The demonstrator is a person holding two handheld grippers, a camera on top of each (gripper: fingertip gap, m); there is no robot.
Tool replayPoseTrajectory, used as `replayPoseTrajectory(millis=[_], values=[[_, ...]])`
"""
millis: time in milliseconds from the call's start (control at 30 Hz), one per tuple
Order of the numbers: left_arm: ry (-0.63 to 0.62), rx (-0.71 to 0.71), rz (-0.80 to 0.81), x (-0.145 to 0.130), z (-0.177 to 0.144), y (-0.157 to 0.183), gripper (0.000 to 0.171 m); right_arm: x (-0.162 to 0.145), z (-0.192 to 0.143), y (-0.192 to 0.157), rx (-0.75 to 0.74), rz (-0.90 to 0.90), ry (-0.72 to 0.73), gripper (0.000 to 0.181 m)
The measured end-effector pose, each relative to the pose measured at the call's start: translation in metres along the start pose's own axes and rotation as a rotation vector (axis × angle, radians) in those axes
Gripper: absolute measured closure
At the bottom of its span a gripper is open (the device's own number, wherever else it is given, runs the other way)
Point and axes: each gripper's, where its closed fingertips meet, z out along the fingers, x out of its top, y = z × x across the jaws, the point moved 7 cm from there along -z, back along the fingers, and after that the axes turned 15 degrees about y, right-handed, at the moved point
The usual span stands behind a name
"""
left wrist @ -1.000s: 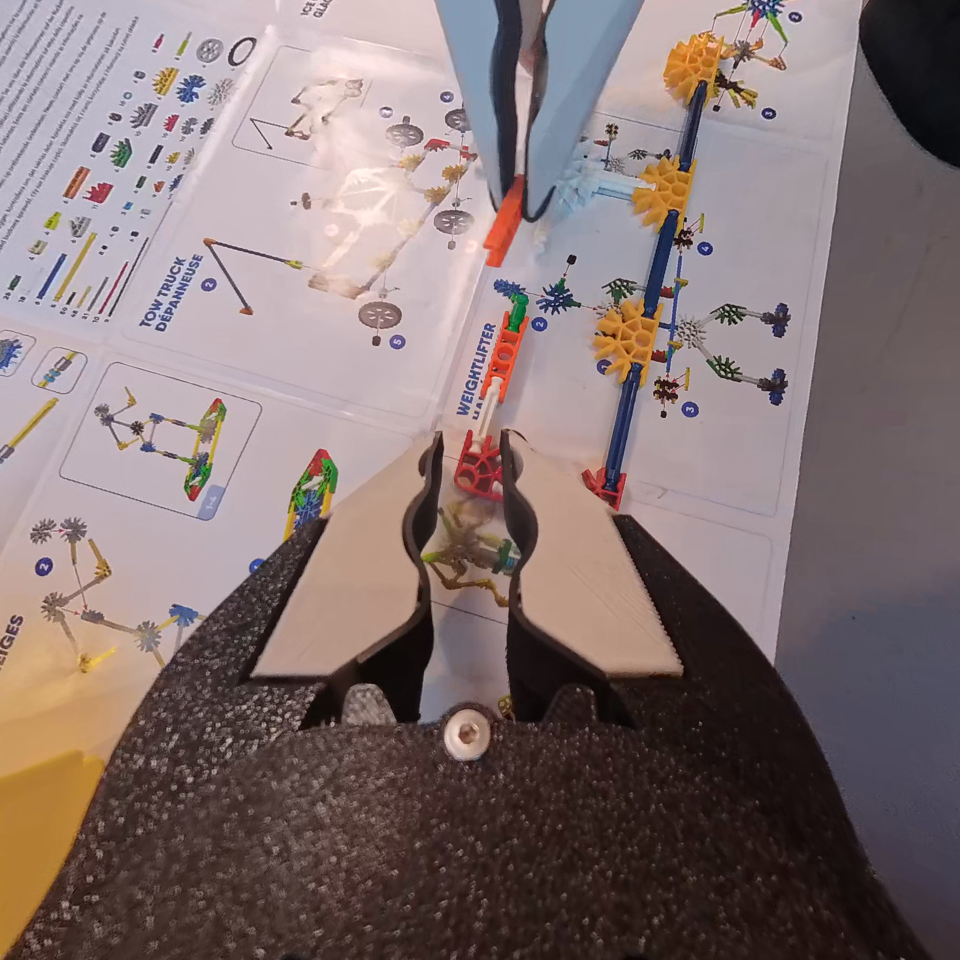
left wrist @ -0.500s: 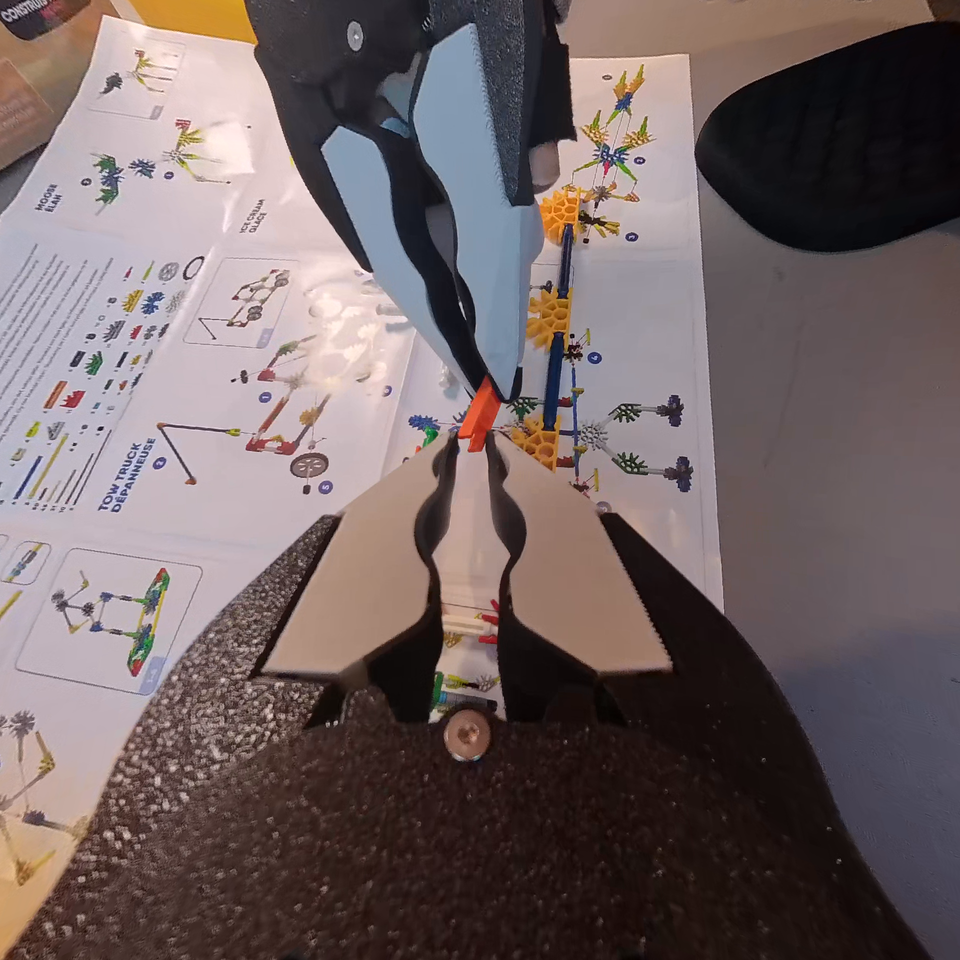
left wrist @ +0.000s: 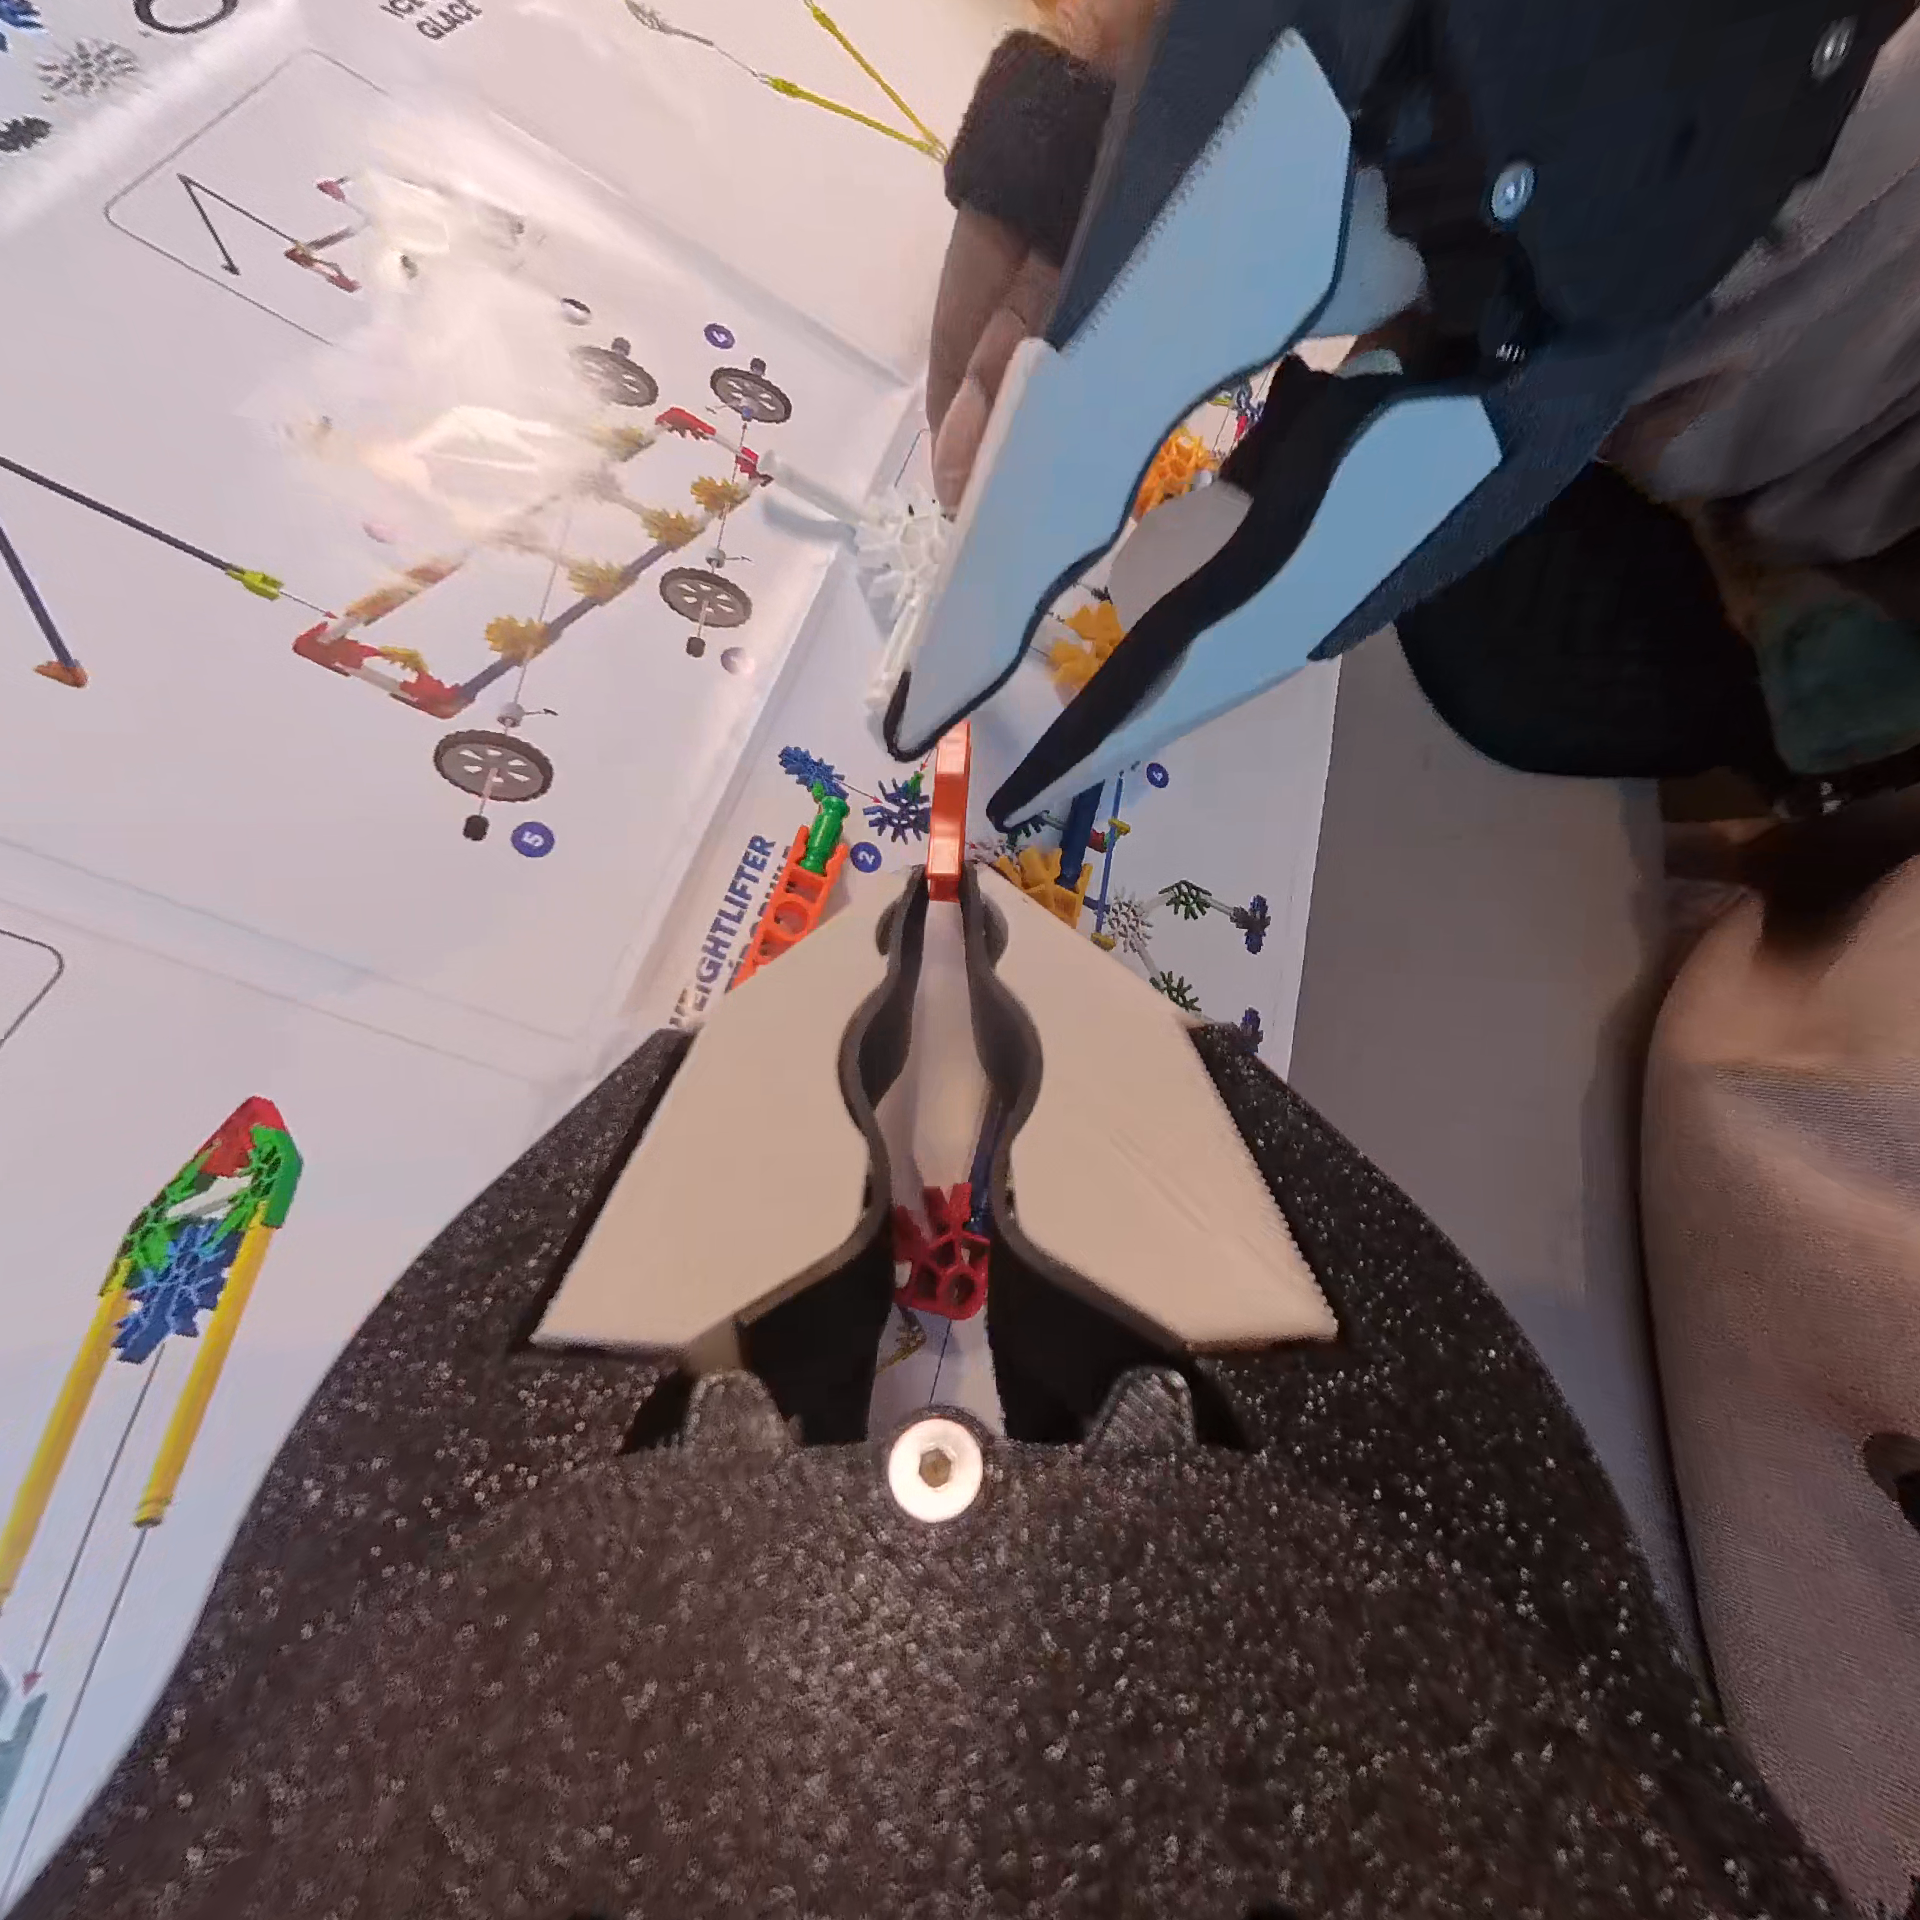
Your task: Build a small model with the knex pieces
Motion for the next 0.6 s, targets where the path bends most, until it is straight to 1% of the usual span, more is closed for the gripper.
replayPoseTrajectory(millis=[100,200,233,367,433,533,600], values=[[0.005,-0.006,-0.023,0.002,0.001,-0.001,0.168,-0.004,0.003,-0.004,-0.008,-0.037,-0.026,0.169],[0.005,0.006,-0.010,0.002,0.001,-0.002,0.168,-0.006,0.004,-0.001,0.007,0.049,-0.023,0.171],[0.006,0.018,0.020,0.003,0.000,-0.002,0.167,-0.007,0.003,0.000,0.025,0.100,-0.028,0.171],[0.003,0.092,0.213,0.009,-0.010,-0.008,0.153,-0.013,0.002,0.009,0.114,0.271,-0.093,0.171],[-0.048,0.145,0.327,0.005,-0.013,-0.014,0.147,-0.015,0.002,0.014,0.157,0.326,-0.128,0.171],[-0.134,0.173,0.414,-0.005,-0.013,-0.019,0.140,-0.013,0.006,0.017,0.210,0.350,-0.182,0.170],[-0.131,0.178,0.424,-0.006,-0.012,-0.019,0.143,-0.011,0.006,0.019,0.216,0.332,-0.189,0.167]])
